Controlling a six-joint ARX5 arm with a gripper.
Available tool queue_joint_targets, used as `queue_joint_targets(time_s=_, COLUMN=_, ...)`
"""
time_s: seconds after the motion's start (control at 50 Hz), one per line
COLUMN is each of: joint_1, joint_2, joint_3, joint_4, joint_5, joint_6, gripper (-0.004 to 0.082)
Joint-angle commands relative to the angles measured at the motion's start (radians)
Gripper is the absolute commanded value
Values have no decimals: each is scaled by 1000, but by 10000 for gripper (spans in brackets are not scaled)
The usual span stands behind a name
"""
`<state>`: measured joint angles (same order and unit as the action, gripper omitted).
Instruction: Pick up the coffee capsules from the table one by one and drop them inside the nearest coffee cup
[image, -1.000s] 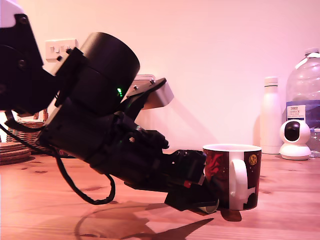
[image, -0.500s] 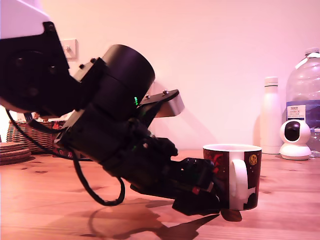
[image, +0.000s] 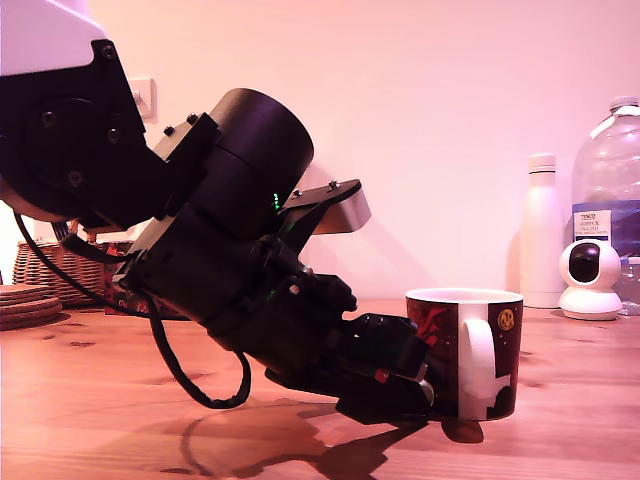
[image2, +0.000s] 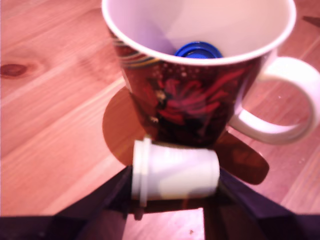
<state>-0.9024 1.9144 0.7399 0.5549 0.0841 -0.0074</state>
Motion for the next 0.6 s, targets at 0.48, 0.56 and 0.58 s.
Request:
queue_joint_targets(time_s=0.48, joint_1=1, joint_2=-86, joint_3=-6, joint_4=-189, joint_5=2, joint_6=35, gripper=319)
queue_joint_targets(time_s=0.56, joint_1=1, joint_2=-113, joint_3=-6, joint_4=-230, joint_5=2, joint_6=36, gripper=319)
queue_joint_targets(time_s=0.58, joint_1=1, joint_2=-119, joint_3=-6, joint_4=-243, joint_5=2, joint_6=36, gripper=319)
